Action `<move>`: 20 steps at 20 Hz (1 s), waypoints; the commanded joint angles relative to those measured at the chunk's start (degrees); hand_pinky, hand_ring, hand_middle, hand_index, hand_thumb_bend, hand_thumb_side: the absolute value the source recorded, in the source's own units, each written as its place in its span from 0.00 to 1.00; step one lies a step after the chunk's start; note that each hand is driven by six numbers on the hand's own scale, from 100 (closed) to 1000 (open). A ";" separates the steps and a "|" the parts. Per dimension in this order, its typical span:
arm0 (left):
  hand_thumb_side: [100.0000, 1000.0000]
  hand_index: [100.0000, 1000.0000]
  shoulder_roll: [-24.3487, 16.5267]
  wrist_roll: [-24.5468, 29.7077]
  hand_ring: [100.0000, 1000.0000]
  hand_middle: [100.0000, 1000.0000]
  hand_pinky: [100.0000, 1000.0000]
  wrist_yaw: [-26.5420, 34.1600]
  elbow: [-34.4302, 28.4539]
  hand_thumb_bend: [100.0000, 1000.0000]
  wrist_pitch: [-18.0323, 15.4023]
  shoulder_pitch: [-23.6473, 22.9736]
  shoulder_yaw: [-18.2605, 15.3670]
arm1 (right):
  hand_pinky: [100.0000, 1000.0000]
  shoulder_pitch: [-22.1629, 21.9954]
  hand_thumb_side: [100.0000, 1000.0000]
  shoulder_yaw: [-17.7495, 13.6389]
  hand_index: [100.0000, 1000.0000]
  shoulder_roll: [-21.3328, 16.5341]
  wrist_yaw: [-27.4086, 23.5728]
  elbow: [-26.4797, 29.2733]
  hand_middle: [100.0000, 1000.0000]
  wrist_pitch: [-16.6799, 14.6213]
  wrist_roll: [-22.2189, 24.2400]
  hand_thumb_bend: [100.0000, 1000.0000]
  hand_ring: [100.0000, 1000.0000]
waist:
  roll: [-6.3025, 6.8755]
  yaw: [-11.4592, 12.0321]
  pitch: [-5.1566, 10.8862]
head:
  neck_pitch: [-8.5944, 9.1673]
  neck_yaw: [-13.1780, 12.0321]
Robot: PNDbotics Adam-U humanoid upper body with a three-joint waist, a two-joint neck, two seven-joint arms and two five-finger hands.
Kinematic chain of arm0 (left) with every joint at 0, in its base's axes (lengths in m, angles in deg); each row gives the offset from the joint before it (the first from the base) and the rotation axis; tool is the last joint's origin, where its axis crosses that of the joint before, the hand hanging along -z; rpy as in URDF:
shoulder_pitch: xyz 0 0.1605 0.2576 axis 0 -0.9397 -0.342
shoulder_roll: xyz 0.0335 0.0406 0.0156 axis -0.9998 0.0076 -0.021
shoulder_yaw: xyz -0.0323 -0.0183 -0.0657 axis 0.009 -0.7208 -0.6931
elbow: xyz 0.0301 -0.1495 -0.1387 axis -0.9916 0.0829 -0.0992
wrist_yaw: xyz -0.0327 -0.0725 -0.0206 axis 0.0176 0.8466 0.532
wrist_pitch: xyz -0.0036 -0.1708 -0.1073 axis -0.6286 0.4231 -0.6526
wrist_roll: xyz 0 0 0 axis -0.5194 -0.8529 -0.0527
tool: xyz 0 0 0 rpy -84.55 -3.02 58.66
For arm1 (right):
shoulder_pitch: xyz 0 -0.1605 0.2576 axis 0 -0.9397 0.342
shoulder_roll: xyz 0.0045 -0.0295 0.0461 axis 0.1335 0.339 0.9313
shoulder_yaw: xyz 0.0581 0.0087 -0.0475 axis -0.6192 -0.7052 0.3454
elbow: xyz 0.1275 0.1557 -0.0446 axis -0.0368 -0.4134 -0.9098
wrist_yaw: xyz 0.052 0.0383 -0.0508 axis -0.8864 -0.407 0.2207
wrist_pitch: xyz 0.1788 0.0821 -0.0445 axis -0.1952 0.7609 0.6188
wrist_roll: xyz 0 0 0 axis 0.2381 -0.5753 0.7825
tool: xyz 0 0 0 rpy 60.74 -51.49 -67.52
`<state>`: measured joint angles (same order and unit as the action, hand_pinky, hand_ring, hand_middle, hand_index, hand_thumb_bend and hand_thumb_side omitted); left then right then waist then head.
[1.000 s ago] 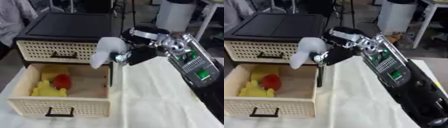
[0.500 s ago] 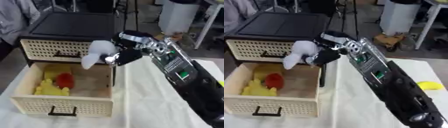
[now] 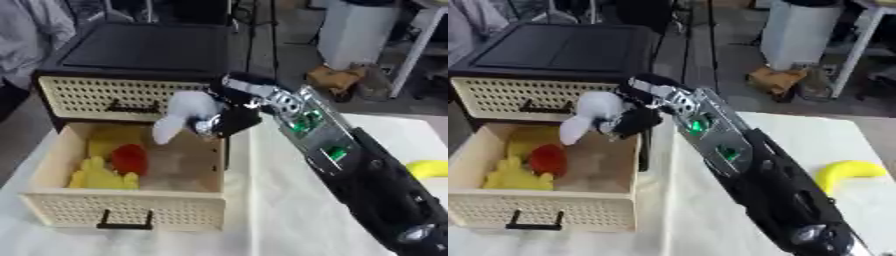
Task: Pick up objects from table and place into drawer.
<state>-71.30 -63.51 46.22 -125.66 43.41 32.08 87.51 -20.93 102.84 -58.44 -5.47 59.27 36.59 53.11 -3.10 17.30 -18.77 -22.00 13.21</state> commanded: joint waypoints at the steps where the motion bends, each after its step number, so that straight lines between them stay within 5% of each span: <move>1: 0.95 0.88 -0.53 0.08 0.51 0.63 0.46 0.11 -0.76 0.00 -0.06 1.08 -0.01 | 0.65 1.41 0.28 -0.09 0.42 0.64 1.11 -1.00 0.27 -0.13 -0.67 0.16 0.61 | 0.37 0.29 0.80 | 0.51 0.03; 11: 0.95 0.88 -0.58 0.10 0.51 0.63 0.46 0.00 -0.76 0.00 0.06 0.37 -0.03 | 0.65 1.38 0.30 -0.01 0.42 0.26 3.24 -0.13 0.27 0.51 -1.31 0.15 0.61 | 0.27 -0.29 1.11 | -0.27 -1.02; 20: 0.95 0.88 -1.15 0.16 0.51 0.63 0.45 0.08 -0.76 0.00 0.06 0.20 -0.07 | 0.64 2.13 0.29 -0.45 0.42 -4.00 -3.05 5.09 0.27 4.10 2.01 0.15 0.60 | -0.20 -0.63 2.05 | -1.50 -3.51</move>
<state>-71.01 -63.48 46.22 -125.66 43.41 31.70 87.80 -20.24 103.00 -60.60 -7.52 62.75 40.08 54.72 -3.68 16.67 -18.14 -23.31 10.00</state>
